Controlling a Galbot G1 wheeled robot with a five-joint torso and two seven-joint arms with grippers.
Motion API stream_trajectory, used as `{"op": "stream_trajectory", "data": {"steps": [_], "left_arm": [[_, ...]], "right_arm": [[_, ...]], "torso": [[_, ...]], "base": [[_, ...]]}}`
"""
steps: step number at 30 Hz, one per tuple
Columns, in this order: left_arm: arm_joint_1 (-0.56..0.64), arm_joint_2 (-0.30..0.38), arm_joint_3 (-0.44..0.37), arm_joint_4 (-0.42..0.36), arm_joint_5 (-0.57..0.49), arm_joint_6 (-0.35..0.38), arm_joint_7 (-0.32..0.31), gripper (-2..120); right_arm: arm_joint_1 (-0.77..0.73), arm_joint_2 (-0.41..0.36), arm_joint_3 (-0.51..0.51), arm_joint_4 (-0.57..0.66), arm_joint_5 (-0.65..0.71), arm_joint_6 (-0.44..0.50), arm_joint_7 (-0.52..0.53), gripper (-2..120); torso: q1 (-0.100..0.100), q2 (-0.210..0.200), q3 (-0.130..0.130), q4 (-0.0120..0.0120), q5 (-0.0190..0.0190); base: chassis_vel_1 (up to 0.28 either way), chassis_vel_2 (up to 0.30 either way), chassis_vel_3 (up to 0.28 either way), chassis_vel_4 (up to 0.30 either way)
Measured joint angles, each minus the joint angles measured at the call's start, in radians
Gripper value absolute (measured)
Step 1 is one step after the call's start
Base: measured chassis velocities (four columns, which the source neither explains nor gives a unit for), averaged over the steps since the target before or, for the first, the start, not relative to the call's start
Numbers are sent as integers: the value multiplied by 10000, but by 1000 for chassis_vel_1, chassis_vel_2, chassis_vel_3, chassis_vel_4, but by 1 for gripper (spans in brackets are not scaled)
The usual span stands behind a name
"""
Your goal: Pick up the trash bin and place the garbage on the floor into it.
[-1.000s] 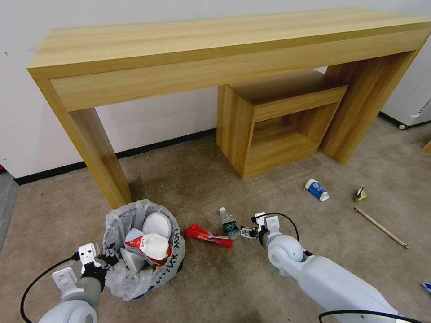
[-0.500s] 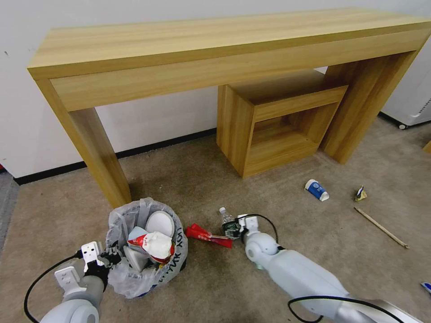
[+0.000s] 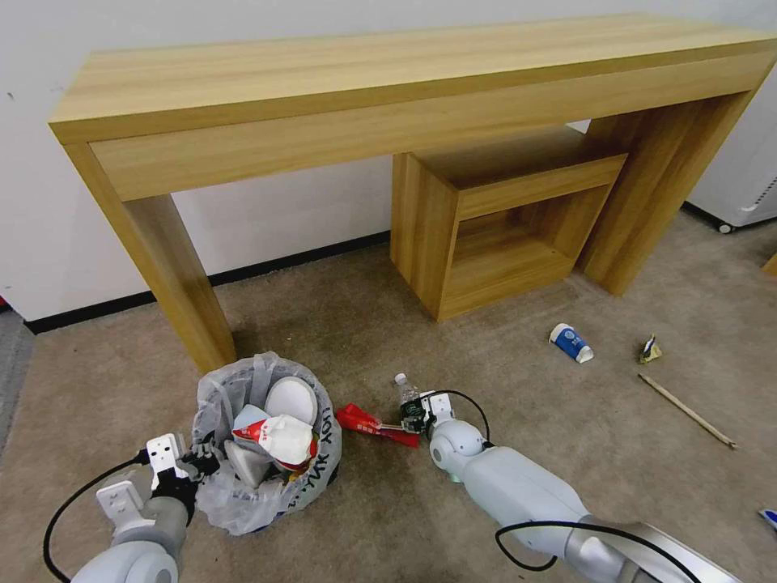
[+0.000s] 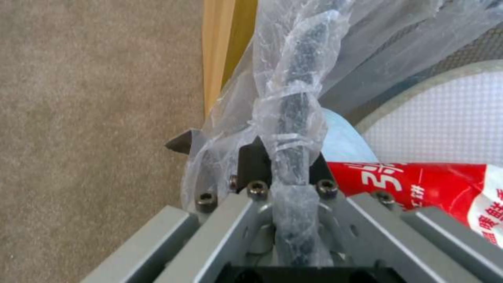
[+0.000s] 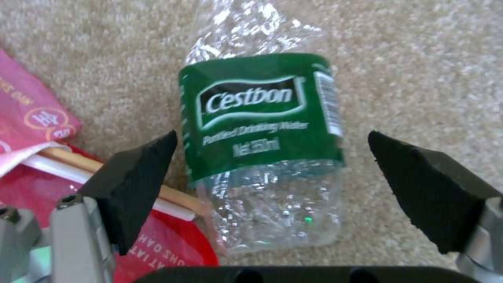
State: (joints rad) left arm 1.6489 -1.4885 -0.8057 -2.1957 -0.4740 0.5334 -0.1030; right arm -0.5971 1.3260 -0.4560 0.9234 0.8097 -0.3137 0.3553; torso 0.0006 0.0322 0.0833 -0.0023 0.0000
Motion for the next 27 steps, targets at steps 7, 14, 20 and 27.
{"op": "stream_trajectory", "data": {"steps": [7, 14, 20, 27], "left_arm": [[61, -28, 1, -175, -14, -43, 19, 0], [-1, -40, 64, -98, -11, -87, 30, 0], [-114, -25, 90, 122, -6, -88, 33, 0], [-223, 58, 75, 452, -13, -88, 21, 0]], "right_arm": [[47, 234, -31, -352, -364, 129, -106, 70], [-169, 24, 65, -38, -520, 218, -116, 43], [-443, -332, 285, 636, -342, 413, -174, 28], [-994, -1733, 833, 3086, 253, 1323, -637, 15]], "torso": [[-1, 0, 0, 0, 1], [0, 0, -1, 0, 1], [0, 0, 0, 1, 1], [0, 1, -1, 2, 2]], "base": [[0, 0, 0, 0], [0, 0, 0, 0], [0, 0, 0, 0], [0, 0, 0, 0]]}}
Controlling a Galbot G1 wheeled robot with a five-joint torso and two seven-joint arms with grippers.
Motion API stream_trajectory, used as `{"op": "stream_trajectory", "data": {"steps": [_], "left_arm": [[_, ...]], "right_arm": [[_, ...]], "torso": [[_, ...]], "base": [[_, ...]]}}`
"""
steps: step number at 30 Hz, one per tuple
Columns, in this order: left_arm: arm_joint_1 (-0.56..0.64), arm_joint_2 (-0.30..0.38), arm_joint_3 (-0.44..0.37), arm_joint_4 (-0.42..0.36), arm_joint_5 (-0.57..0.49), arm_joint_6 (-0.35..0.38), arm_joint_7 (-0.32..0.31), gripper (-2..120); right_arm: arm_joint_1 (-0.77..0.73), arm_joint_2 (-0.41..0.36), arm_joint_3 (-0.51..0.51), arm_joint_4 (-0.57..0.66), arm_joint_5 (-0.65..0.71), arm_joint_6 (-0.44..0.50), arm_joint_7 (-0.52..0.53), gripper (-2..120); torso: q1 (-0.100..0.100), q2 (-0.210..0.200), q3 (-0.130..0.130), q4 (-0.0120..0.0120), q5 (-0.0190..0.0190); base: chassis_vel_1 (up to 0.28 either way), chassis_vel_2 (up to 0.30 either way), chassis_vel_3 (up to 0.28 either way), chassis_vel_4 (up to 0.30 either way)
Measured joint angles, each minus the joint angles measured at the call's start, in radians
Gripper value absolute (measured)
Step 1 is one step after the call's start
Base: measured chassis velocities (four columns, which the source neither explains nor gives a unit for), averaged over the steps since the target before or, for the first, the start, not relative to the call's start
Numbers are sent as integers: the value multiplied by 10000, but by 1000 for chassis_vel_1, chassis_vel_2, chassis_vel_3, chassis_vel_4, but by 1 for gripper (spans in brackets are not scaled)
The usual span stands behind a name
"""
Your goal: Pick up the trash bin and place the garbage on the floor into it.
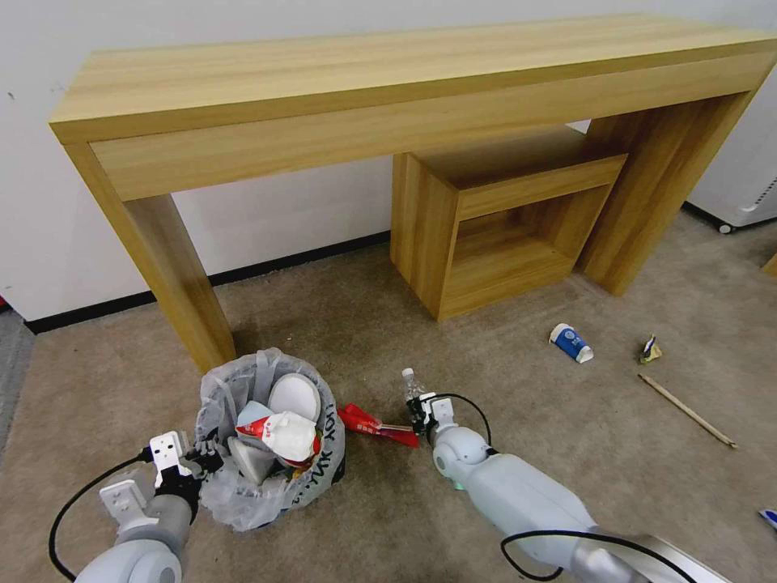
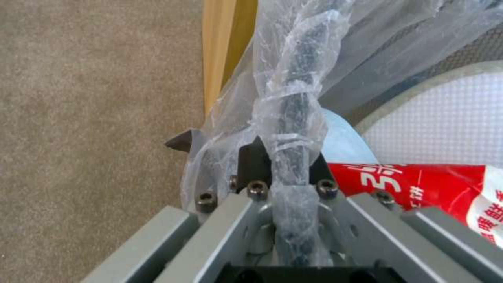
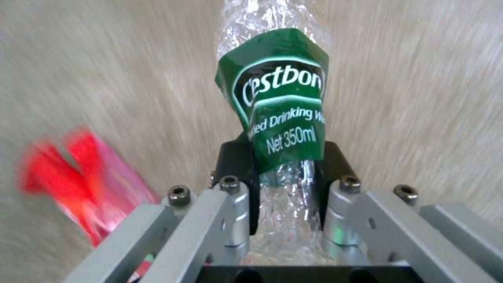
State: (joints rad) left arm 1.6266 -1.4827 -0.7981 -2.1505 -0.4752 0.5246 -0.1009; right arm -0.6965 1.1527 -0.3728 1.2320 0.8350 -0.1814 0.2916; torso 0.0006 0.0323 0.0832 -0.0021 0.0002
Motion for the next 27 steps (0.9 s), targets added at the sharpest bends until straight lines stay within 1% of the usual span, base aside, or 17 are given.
{"op": "stream_trajectory", "data": {"steps": [1, 3, 4, 6, 7, 8, 9, 10, 11, 12, 14, 17, 19, 21, 23, 24, 27], "left_arm": [[-22, 13, -11, 46, -8, 0, -17, 0], [-48, 17, -7, 104, -18, 0, -23, 0], [-48, 17, -7, 104, -18, 0, -23, 0], [-66, 23, -6, 138, -51, 6, -29, 0], [-73, 28, -6, 147, -92, 28, -47, 0], [-73, 28, -6, 147, -92, 28, -47, 0], [-76, 37, -5, 144, -127, 69, -73, 0], [-71, 52, -3, 116, -153, 132, -103, 0], [-64, 74, 1, 63, -211, 206, -142, 0], [-64, 74, 1, 63, -211, 206, -142, 0], [-64, 115, 5, -53, -295, 310, -202, 0], [-58, 125, 8, -105, -307, 337, -217, 0], [-40, 123, 8, -190, -322, 369, -235, 0], [-34, 117, 10, -218, -322, 374, -238, 0], [-4, 64, 15, -334, -320, 389, -241, 0], [-4, 64, 15, -334, -320, 389, -241, 0], [53, -79, 18, -505, -257, 391, -240, 0]], "right_arm": [[-136, -585, 130, 745, -43, 551, -282, 14], [-249, -1240, 235, 1658, -290, 1470, -723, 14], [-249, -1240, 235, 1658, -290, 1470, -723, 14], [-303, -1778, 279, 2540, -534, 2284, -1290, 14], [-305, -2041, 273, 3131, -814, 2802, -1674, 11], [-305, -2041, 273, 3131, -814, 2802, -1674, 11], [-276, -2316, 218, 3762, -1029, 3253, -2133, 10], [-226, -2525, 144, 4315, -1172, 3423, -2391, 10], [-133, -2709, 23, 4870, -1234, 3539, -2563, 10], [-133, -2709, 23, 4870, -1234, 3539, -2563, 10], [116, -2958, -262, 5729, -1274, 3563, -2734, 10], [300, -3037, -495, 6053, -1269, 3560, -2757, 10], [609, -3139, -961, 6409, -1168, 3512, -2808, 10], [750, -3180, -1171, 6502, -1135, 3487, -2807, 10], [1353, -3266, -2250, 6617, -1068, 3416, -2749, 10], [1353, -3266, -2250, 6617, -1068, 3416, -2749, 10], [2323, -3130, -3735, 6419, -1117, 3372, -2618, 10]], "torso": [[0, 0, 1, -5, 0], [0, 0, 0, -6, 0], [0, 0, 0, -6, 0], [0, 0, 1, -6, -4], [0, 0, 0, -2, 0], [0, 0, 0, -2, 0], [0, 0, 1, 0, 0], [0, 0, 0, -1, -1], [0, 0, 0, 0, -2], [0, 0, 0, 0, -2], [0, 0, 0, -1, -1], [-1, 0, 0, -1, -4], [0, 0, 1, -1, -1], [0, 0, 1, -1, -2], [0, 0, 1, -2, -2], [0, 0, 1, -2, -2], [0, 0, 1, -2, -3]], "base": [[0, 0, 0, 0], [0, 0, 0, 0], [0, 0, 0, 0], [0, 0, 0, 0], [0, 0, 0, 0], [0, 0, 0, 0], [0, 0, 0, 0], [0, 0, 0, 0], [0, 0, 0, 0], [0, 0, 0, 0], [0, 0, 0, 0], [0, 0, 0, 0], [0, 0, 0, 0], [0, 0, 0, 0], [0, 0, 0, 0], [0, 0, 0, 0], [0, 0, 0, 0]]}}
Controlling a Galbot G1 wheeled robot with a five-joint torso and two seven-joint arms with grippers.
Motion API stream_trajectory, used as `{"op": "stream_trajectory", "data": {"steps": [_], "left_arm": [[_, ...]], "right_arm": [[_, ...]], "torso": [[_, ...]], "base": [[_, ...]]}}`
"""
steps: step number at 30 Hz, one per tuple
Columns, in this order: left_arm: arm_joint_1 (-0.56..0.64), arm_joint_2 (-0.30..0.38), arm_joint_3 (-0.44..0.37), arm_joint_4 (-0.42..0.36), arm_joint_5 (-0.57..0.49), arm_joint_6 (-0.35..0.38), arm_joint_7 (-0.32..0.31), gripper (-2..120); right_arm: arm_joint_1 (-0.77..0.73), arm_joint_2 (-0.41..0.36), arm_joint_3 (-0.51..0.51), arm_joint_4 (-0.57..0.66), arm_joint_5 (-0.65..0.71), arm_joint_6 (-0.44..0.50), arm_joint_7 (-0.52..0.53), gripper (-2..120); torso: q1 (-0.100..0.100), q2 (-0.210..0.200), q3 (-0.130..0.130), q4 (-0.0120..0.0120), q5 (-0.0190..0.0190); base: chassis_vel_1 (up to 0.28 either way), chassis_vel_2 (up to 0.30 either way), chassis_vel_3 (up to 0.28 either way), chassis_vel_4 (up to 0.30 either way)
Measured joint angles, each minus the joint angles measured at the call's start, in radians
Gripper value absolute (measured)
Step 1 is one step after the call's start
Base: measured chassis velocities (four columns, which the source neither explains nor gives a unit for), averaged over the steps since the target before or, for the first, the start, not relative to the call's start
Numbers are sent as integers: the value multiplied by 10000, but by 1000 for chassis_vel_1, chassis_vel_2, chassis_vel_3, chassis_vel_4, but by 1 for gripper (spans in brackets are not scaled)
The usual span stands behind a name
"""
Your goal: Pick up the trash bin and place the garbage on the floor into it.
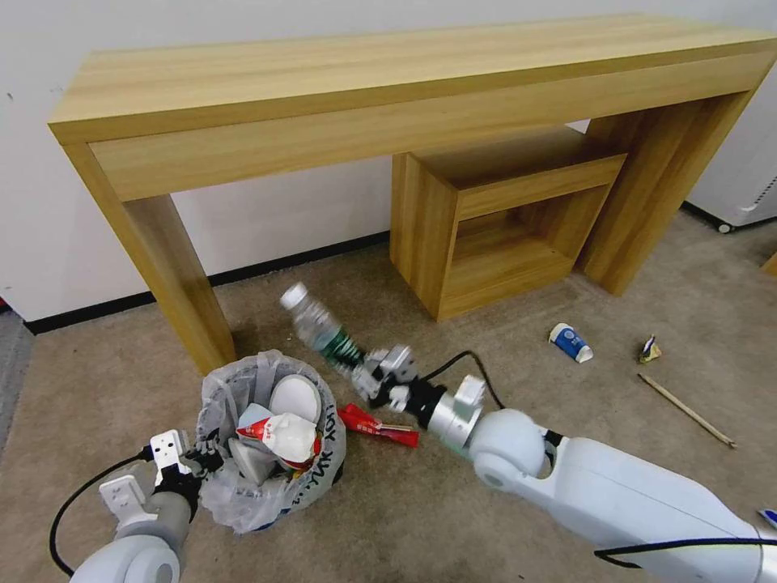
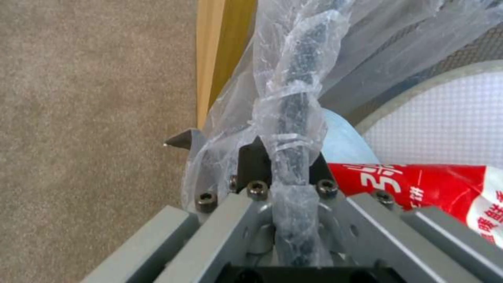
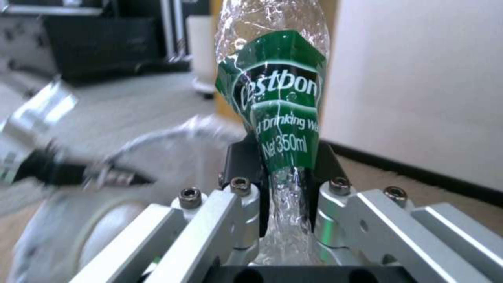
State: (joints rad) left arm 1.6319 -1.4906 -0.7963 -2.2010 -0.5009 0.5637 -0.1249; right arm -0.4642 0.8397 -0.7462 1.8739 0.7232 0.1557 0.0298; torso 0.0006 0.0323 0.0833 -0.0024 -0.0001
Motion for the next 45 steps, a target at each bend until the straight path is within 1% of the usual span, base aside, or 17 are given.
{"op": "stream_trajectory", "data": {"steps": [1, 2, 5, 13, 20, 22, 25, 26, 28, 30, 32, 34, 37, 38, 42, 43, 45], "left_arm": [[17, -60, 16, -38, 44, 0, 10, 0], [17, -60, 16, -38, 44, 0, 10, 0], [78, -198, 69, -114, 170, -27, 64, 0], [204, -314, 41, -298, 263, -87, 129, 0], [262, -374, 34, -427, 287, -97, 147, 0], [268, -400, 57, -438, 312, -98, 156, 0], [274, -448, 108, -449, 387, -107, 177, 0], [274, -448, 108, -449, 387, -107, 177, 0], [286, -460, 125, -457, 408, -113, 211, 0], [295, -461, 128, -457, 413, -118, 223, 0], [313, -465, 132, -454, 431, -140, 235, 0], [317, -467, 128, -451, 440, -146, 235, 0], [314, -471, 161, -398, 450, -170, 255, 0], [314, -471, 161, -398, 450, -170, 255, 0], [297, -439, 144, -360, 444, -172, 257, 0], [297, -439, 144, -360, 444, -172, 257, 0], [295, -430, 142, -338, 443, -172, 257, 0]], "right_arm": [[287, 130, -417, -122, -35, -12, 75, 10], [287, 130, -417, -122, -35, -12, 75, 10], [879, 502, -1165, -522, -108, -48, 230, 10], [1419, 1044, -1960, -1370, -226, -68, 347, 8], [1359, 1338, -2390, -1868, -394, -102, 518, 8], [1318, 1401, -2467, -1948, -412, -128, 579, 13], [1182, 1599, -2600, -2138, -487, -191, 751, 25], [1182, 1599, -2600, -2138, -487, -191, 751, 25], [1106, 1697, -2611, -2194, -527, -248, 847, 37], [1083, 1713, -2612, -2196, -532, -266, 862, 41], [1054, 1708, -2584, -2160, -537, -329, 901, 51], [1046, 1698, -2567, -2157, -535, -350, 930, 52], [972, 1641, -2335, -1942, -509, -385, 1025, 70], [972, 1641, -2335, -1942, -509, -385, 1025, 70], [741, 1531, -1839, -1629, -500, -389, 1073, 89], [741, 1531, -1839, -1629, -500, -389, 1073, 89], [527, 1513, -1415, -1422, -458, -405, 1137, 96]], "torso": [[0, 0, 1, 1, 2], [0, 0, 1, 1, 2], [0, 0, 1, 2, 1], [-1, 0, 0, 1, 0], [0, 0, 0, 0, 1], [0, 0, 0, 0, 1], [0, 0, 0, 1, 1], [0, 0, 0, 1, 1], [0, 0, 0, 1, 1], [0, 0, 0, 1, 1], [-1, 0, 0, 1, 1], [0, 0, 0, 1, 1], [0, 0, 0, 1, 0], [0, 0, 0, 1, 0], [0, 0, 0, 1, 1], [0, 0, 0, 1, 1], [0, -1, 0, 1, 1]], "base": [[0, 0, 0, 0], [0, 0, 0, 0], [0, 0, 0, 0], [0, 0, 0, 0], [0, 0, 0, 0], [0, 0, 0, 0], [0, 0, 0, 0], [0, 0, 0, 0], [0, 0, 0, 0], [0, 0, 0, 0], [0, 0, 0, 0], [0, 0, 0, 0], [0, 0, 0, 0], [0, 0, 0, 0], [0, 0, 0, 0], [0, 0, 0, 0], [0, 0, 0, 0]]}}
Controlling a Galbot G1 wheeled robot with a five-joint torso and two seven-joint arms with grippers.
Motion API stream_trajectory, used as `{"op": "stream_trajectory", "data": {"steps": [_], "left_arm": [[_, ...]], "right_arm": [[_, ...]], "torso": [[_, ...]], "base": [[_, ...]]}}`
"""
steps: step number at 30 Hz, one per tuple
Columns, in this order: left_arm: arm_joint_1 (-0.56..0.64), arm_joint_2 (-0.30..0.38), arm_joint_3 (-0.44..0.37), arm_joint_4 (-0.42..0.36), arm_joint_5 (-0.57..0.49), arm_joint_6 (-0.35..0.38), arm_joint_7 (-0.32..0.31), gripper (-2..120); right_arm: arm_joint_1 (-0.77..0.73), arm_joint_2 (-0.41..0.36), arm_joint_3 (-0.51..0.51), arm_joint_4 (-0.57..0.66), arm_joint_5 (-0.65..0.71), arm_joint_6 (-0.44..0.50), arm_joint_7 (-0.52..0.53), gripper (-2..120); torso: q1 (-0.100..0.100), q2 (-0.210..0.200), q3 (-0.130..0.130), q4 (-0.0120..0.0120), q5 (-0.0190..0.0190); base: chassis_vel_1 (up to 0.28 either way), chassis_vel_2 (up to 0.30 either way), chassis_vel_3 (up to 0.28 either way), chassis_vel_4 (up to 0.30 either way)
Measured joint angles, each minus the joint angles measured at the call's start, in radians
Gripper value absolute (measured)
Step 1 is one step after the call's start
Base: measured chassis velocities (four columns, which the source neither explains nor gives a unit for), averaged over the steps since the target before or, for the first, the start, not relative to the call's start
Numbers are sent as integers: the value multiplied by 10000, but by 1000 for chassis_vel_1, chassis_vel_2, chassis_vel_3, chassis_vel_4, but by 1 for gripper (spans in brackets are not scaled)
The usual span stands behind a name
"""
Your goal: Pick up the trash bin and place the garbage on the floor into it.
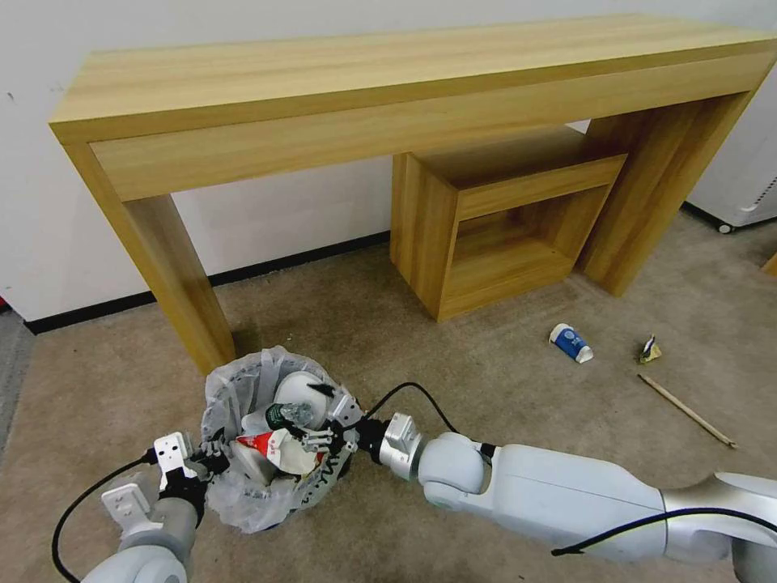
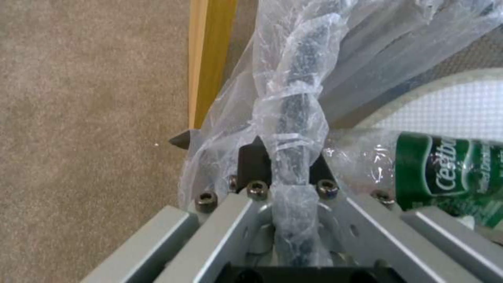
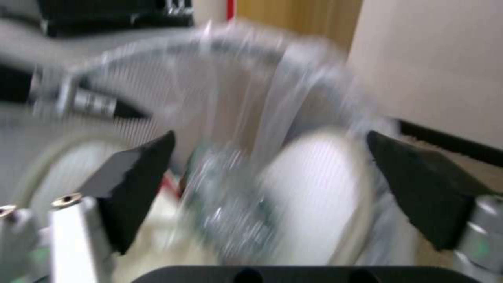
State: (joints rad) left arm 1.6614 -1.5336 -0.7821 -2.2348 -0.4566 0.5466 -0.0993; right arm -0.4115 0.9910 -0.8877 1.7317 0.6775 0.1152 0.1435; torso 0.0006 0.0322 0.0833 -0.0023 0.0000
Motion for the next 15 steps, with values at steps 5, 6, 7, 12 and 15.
{"op": "stream_trajectory", "data": {"steps": [5, 6, 7, 12, 15], "left_arm": [[-2, 67, -94, 84, -28, 0, -5, 0], [-2, 67, -94, 84, -28, 0, -5, 0], [-21, 84, -117, 100, -46, 0, -11, 0], [-128, 140, -142, 242, -107, 13, -34, 0], [-167, 149, -135, 320, -107, 13, -38, 0]], "right_arm": [[-423, -20, 1383, 567, 726, -478, 330, 100], [-423, -20, 1383, 567, 726, -478, 330, 100], [-475, -75, 1673, 615, 973, -587, 393, 100], [-624, -573, 2700, 602, 2104, -1051, 431, 100], [-623, -818, 2915, 483, 2653, -1244, 259, 100]], "torso": [[0, 1, 0, 1, 0], [0, 1, 0, 1, 0], [0, 1, 0, 3, 0], [0, 1, 0, -1, 0], [0, 1, 0, -1, 0]], "base": [[0, 0, 0, 0], [0, 0, 0, 0], [0, 0, 0, 0], [0, 0, 0, 0], [0, 0, 0, 0]]}}
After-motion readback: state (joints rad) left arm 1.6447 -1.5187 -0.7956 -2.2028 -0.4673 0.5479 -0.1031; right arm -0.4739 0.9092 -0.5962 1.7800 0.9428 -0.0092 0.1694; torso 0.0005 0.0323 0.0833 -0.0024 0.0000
